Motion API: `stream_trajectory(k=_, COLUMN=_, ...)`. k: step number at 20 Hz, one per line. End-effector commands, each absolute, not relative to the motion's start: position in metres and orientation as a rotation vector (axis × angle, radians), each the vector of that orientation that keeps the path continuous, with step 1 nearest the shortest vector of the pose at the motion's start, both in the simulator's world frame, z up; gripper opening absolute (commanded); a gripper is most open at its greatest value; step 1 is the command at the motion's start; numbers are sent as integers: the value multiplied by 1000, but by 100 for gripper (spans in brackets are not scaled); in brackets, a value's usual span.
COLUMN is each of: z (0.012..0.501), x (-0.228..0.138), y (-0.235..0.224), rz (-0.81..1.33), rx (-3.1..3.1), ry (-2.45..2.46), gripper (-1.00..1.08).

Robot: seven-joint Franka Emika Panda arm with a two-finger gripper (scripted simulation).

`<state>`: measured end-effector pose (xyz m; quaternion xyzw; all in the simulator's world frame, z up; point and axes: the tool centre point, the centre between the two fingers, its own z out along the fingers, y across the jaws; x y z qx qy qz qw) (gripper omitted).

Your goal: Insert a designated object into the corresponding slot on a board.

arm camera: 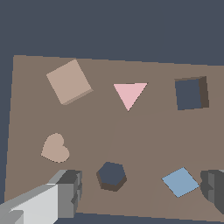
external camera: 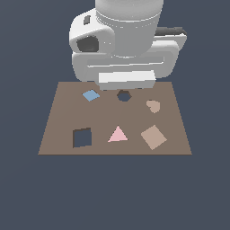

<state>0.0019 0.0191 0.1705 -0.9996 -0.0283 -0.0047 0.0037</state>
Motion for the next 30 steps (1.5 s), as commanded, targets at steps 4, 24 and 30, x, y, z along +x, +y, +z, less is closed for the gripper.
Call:
stream_trajectory(k=4, z=169, x=3, y=20, rz=-15, rx=-3133, ry=-98, gripper=100)
stream_trajectory(k=24, z=91, x=70, y=80, rz=-6, rx=-3083, ry=-581, gripper=100)
stream_trajectory(k=30, z=67, x=87, y=104, rz=-3, rx=-3052, ry=-737, gripper=100)
